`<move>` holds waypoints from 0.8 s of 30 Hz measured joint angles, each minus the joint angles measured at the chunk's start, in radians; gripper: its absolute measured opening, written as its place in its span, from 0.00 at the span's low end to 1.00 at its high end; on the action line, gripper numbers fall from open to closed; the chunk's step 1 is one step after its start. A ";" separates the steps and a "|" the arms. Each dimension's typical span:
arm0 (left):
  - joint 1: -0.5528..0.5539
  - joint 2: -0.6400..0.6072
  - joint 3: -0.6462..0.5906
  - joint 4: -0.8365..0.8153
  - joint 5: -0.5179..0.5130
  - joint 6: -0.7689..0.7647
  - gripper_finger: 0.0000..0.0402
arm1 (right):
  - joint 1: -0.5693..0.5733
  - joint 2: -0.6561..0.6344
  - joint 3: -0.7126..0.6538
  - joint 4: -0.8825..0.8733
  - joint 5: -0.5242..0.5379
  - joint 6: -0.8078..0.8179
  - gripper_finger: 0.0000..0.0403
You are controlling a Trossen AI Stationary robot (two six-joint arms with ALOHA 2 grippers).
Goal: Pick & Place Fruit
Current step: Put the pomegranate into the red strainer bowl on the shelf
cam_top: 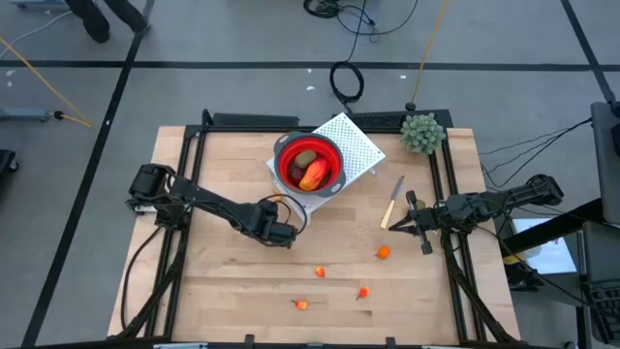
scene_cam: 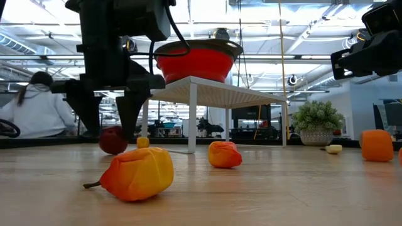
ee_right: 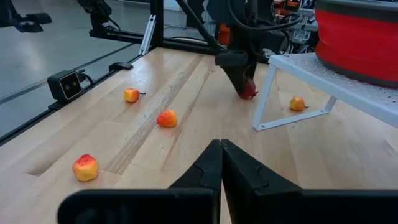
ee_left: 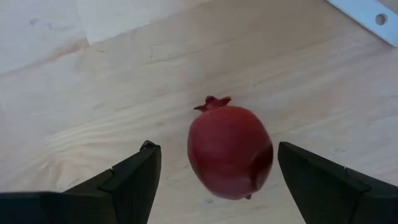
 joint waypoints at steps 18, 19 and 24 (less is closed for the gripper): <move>0.000 0.000 -0.086 0.137 0.010 -0.008 0.80 | 0.000 0.000 0.000 0.001 0.000 0.000 0.00; 0.000 0.000 -0.086 0.137 0.006 -0.008 0.80 | 0.000 0.000 0.000 0.001 0.000 0.000 0.00; 0.000 0.000 -0.086 0.136 -0.008 -0.007 0.80 | 0.000 0.000 0.000 0.001 0.000 0.000 0.00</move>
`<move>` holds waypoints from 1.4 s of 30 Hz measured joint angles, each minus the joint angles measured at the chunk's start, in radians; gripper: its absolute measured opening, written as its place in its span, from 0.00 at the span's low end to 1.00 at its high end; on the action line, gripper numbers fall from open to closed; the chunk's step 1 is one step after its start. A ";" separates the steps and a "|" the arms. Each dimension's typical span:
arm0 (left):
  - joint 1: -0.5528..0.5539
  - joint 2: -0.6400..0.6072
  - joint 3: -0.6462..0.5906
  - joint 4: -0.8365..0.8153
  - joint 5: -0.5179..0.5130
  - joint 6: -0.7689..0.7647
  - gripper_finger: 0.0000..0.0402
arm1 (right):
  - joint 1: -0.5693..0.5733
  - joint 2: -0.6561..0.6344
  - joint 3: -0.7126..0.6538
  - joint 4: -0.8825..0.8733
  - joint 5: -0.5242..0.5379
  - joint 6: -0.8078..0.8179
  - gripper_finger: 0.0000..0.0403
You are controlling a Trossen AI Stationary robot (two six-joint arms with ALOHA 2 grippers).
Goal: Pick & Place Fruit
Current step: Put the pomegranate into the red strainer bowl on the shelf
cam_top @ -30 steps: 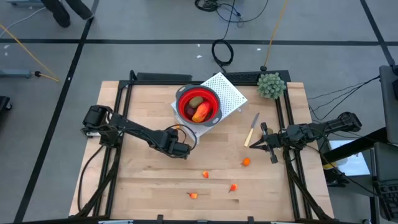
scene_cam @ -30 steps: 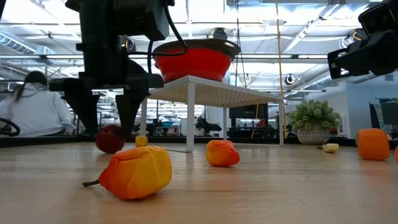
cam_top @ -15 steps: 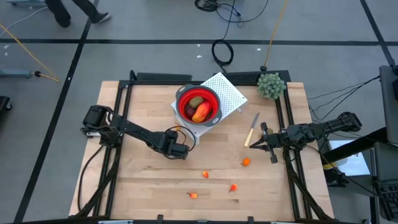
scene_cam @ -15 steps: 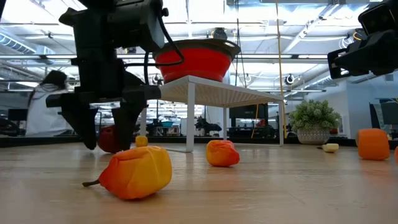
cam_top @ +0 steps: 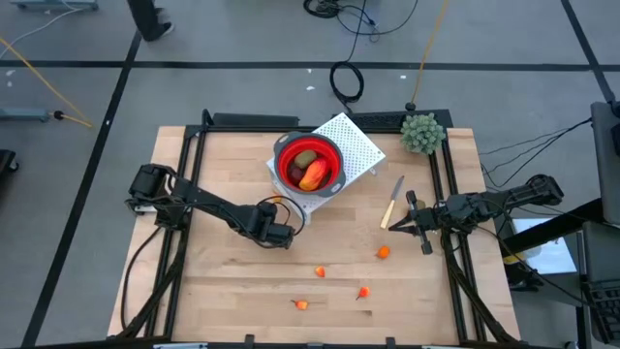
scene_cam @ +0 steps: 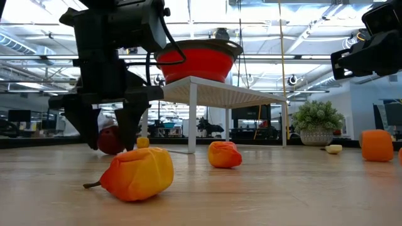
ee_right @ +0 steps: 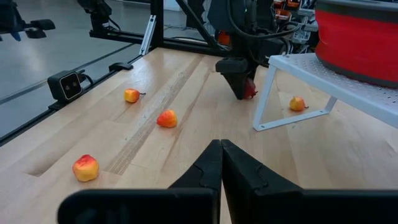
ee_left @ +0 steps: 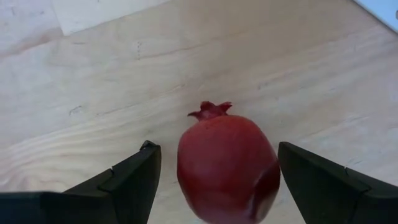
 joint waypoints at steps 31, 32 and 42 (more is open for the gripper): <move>-0.103 -0.017 0.159 -0.190 0.139 -0.058 0.45 | 0.000 0.000 0.000 0.000 -0.001 0.000 0.00; -0.112 -0.018 0.168 -0.184 0.145 -0.058 0.44 | 0.000 0.000 0.000 0.000 -0.001 0.000 0.00; -0.225 -0.017 0.214 -0.029 0.148 -0.081 0.48 | 0.000 0.000 0.000 0.000 -0.005 0.000 0.00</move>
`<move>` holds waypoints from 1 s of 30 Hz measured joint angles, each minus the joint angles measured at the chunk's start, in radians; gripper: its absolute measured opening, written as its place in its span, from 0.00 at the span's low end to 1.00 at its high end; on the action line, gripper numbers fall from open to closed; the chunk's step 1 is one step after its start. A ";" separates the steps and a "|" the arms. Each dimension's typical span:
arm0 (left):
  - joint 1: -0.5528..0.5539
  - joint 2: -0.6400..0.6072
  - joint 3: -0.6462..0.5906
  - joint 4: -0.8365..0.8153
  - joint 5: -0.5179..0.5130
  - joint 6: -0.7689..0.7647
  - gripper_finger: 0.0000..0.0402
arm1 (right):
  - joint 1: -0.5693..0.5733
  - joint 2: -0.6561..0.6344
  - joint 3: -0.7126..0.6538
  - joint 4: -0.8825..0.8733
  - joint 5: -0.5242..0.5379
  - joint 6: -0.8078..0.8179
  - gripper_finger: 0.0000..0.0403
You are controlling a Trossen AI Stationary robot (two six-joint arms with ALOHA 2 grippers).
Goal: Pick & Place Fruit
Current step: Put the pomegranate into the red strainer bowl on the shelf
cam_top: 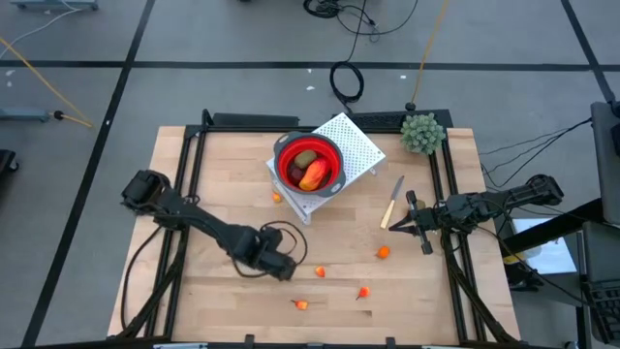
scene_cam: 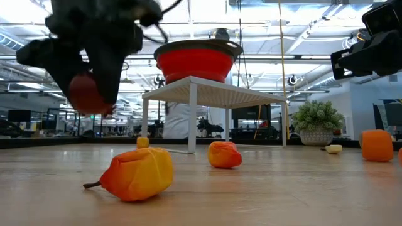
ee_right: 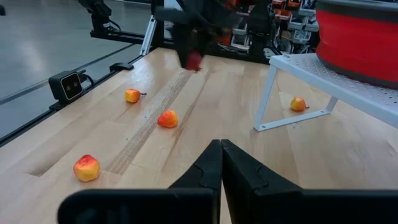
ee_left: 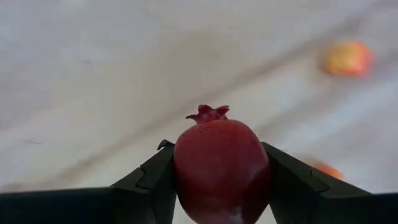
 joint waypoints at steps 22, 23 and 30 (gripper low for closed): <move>-0.127 0.000 0.001 1.045 -0.293 0.506 0.45 | 0.000 0.000 0.000 0.000 -0.001 0.000 0.00; -0.126 0.000 0.000 1.089 -0.298 0.543 0.45 | 0.000 0.000 0.000 0.000 -0.001 0.000 0.00; -0.125 0.000 0.001 1.329 -0.304 0.743 0.48 | 0.000 0.000 0.000 0.000 -0.001 0.000 0.00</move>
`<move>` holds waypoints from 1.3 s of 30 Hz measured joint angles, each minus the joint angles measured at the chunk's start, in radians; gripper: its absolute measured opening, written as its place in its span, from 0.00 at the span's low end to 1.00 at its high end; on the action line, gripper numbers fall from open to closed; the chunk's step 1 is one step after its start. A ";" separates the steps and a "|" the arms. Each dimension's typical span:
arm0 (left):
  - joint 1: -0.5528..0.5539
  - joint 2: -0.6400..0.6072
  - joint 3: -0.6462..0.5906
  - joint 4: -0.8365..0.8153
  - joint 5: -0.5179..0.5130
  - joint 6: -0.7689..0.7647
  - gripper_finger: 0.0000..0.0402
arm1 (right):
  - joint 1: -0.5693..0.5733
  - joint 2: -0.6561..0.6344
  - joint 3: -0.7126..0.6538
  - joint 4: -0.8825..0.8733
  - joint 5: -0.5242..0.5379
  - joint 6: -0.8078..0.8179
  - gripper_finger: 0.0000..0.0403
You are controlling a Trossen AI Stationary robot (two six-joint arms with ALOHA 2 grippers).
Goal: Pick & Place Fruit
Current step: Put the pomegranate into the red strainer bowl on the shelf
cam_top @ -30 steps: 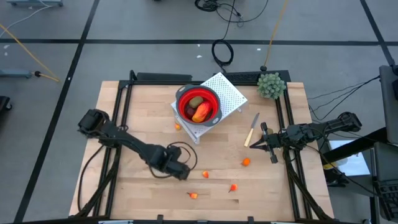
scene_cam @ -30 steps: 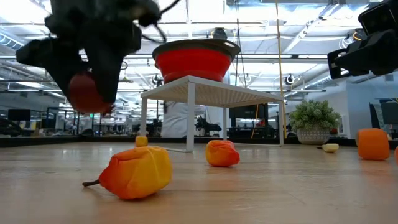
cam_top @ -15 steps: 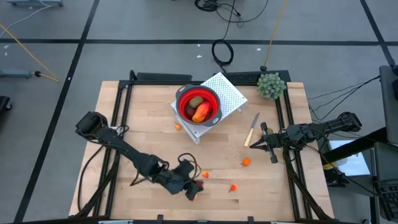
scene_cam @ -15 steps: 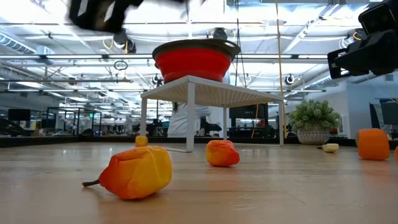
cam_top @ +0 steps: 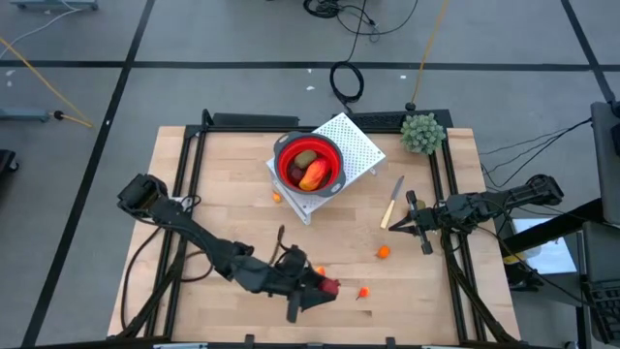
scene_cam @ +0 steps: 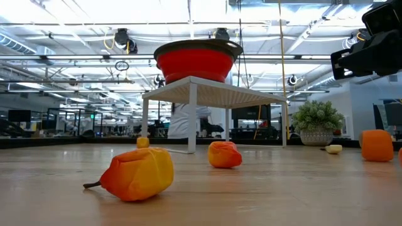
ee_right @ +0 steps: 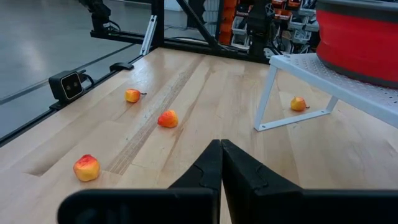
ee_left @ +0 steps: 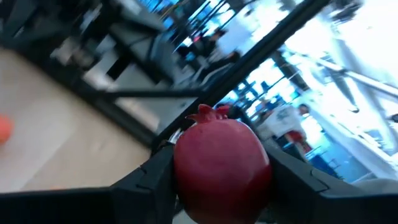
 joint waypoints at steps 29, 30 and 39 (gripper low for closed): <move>0.008 0.000 0.000 0.605 0.313 0.849 0.45 | 0.000 0.000 0.000 -0.004 0.000 -0.002 0.00; 0.008 0.000 0.000 0.616 0.330 0.883 0.45 | 0.000 0.000 0.000 -0.004 0.000 -0.003 0.00; 0.013 0.000 0.000 0.687 0.520 1.077 0.51 | 0.000 0.000 0.000 -0.004 0.000 -0.002 0.00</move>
